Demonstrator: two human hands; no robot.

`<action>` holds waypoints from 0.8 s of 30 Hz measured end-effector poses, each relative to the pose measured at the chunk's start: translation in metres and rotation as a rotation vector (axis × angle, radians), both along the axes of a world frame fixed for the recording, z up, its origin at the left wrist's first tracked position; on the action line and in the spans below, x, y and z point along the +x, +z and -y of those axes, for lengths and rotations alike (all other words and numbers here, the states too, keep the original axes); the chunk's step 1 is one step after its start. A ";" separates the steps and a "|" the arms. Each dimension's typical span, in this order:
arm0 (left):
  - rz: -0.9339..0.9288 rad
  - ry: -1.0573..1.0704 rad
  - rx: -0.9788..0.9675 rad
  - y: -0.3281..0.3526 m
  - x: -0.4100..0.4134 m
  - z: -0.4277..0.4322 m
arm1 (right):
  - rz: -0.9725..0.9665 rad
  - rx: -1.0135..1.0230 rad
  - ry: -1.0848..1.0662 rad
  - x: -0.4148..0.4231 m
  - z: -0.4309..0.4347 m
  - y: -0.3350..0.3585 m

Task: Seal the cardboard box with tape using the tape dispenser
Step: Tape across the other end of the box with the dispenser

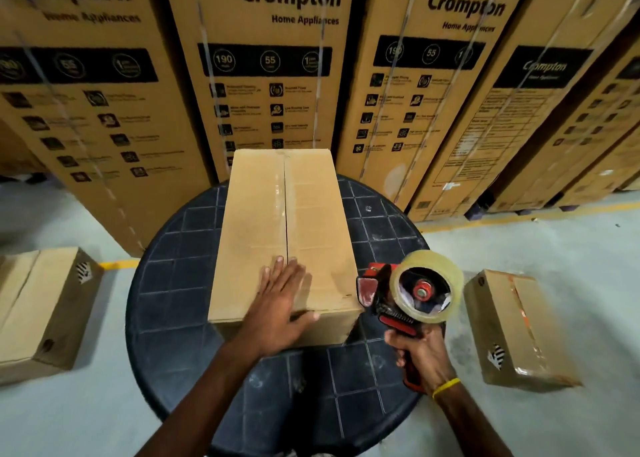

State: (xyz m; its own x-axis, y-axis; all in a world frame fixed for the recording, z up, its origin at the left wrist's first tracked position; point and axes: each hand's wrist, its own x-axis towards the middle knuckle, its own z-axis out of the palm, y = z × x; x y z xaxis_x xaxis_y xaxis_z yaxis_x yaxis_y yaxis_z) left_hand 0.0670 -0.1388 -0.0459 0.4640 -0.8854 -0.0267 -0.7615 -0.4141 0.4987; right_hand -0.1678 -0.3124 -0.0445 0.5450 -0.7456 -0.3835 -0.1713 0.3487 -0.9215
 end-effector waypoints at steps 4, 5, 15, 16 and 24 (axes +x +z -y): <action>-0.907 0.359 -0.263 0.066 -0.033 0.003 | -0.002 -0.112 0.033 0.015 -0.014 0.010; -1.093 0.385 -0.281 0.076 -0.038 0.005 | -0.009 -0.148 0.052 0.019 -0.015 0.013; -1.654 0.833 -0.748 0.084 -0.039 -0.009 | -0.091 -0.425 0.240 0.053 -0.028 0.034; -1.648 0.895 -0.769 0.083 -0.038 -0.010 | -0.084 -0.433 0.267 0.056 -0.030 0.037; -1.591 1.164 -0.942 0.079 -0.030 -0.028 | -0.132 -0.452 0.533 0.087 -0.026 0.062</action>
